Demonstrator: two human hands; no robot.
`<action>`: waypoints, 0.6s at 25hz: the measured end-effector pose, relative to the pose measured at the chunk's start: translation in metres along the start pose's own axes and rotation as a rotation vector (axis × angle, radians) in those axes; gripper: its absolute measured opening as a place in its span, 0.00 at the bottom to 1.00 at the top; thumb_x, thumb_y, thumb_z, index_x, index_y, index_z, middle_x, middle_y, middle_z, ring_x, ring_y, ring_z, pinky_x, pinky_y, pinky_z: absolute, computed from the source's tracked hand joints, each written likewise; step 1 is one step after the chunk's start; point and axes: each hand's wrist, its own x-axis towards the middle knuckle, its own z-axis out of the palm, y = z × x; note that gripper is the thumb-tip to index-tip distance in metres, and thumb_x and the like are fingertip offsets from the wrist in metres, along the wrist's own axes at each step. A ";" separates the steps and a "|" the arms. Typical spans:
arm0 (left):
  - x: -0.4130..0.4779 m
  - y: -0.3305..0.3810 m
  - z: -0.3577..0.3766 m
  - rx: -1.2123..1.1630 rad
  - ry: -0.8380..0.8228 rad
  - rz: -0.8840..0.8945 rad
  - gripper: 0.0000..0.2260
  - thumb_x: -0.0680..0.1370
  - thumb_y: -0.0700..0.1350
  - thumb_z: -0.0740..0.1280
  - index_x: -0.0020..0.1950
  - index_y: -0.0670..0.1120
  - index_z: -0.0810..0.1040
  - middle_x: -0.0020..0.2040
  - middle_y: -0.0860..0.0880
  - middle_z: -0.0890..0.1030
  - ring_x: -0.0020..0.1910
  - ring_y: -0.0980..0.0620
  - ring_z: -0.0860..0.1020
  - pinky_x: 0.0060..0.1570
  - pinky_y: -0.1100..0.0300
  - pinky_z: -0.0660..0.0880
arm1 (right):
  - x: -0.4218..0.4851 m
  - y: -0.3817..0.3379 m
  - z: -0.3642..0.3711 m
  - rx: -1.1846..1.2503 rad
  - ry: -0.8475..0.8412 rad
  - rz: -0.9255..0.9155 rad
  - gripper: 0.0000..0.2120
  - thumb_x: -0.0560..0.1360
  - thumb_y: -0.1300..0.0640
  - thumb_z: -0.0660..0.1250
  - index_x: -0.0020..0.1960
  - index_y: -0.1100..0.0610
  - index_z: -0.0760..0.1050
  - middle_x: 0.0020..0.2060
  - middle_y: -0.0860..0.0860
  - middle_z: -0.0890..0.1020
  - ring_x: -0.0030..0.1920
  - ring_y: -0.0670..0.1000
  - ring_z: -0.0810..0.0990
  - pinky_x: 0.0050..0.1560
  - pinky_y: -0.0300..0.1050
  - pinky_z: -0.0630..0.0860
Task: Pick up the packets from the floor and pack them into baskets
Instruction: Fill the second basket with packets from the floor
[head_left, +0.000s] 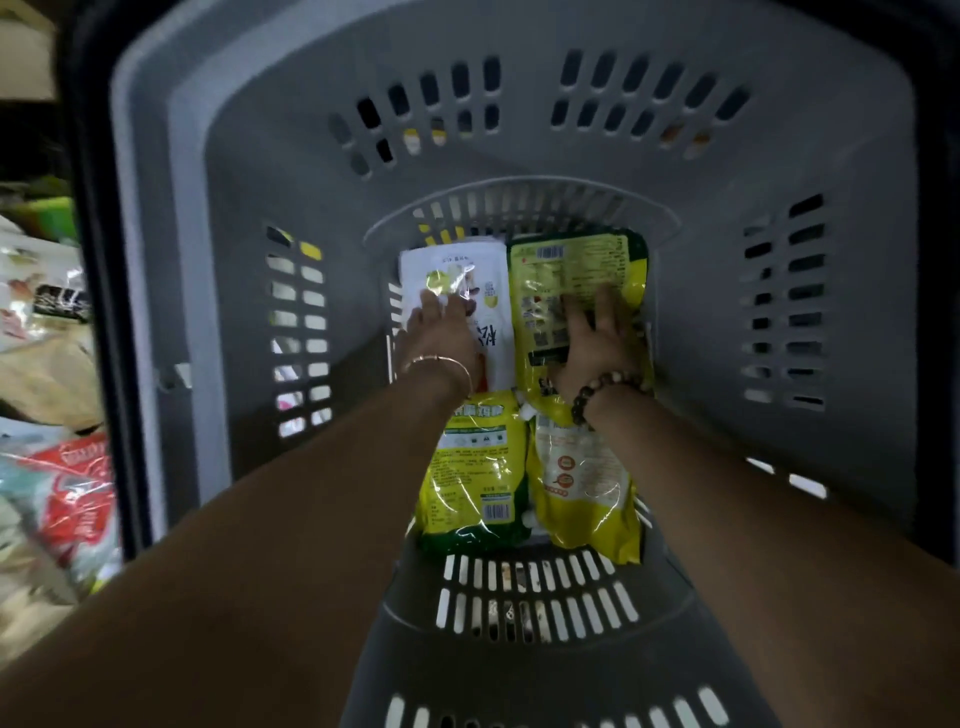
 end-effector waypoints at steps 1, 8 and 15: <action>-0.008 0.004 -0.005 -0.053 0.028 -0.005 0.28 0.75 0.40 0.64 0.73 0.51 0.61 0.76 0.43 0.54 0.72 0.40 0.61 0.69 0.48 0.62 | -0.006 -0.005 -0.003 0.032 0.006 0.008 0.40 0.74 0.55 0.67 0.77 0.48 0.47 0.76 0.52 0.39 0.76 0.58 0.44 0.73 0.53 0.54; -0.094 0.031 -0.072 -0.552 0.170 -0.002 0.23 0.73 0.41 0.65 0.69 0.48 0.69 0.66 0.45 0.70 0.62 0.42 0.72 0.61 0.50 0.71 | -0.057 -0.052 -0.066 0.177 0.264 -0.107 0.31 0.75 0.60 0.65 0.74 0.54 0.58 0.74 0.55 0.59 0.70 0.59 0.65 0.65 0.50 0.68; -0.200 -0.012 -0.146 -0.662 0.511 0.159 0.20 0.74 0.46 0.63 0.66 0.47 0.72 0.63 0.47 0.74 0.61 0.47 0.73 0.59 0.56 0.70 | -0.131 -0.124 -0.105 0.245 0.400 -0.388 0.27 0.73 0.62 0.68 0.70 0.58 0.66 0.67 0.58 0.69 0.65 0.59 0.70 0.61 0.50 0.69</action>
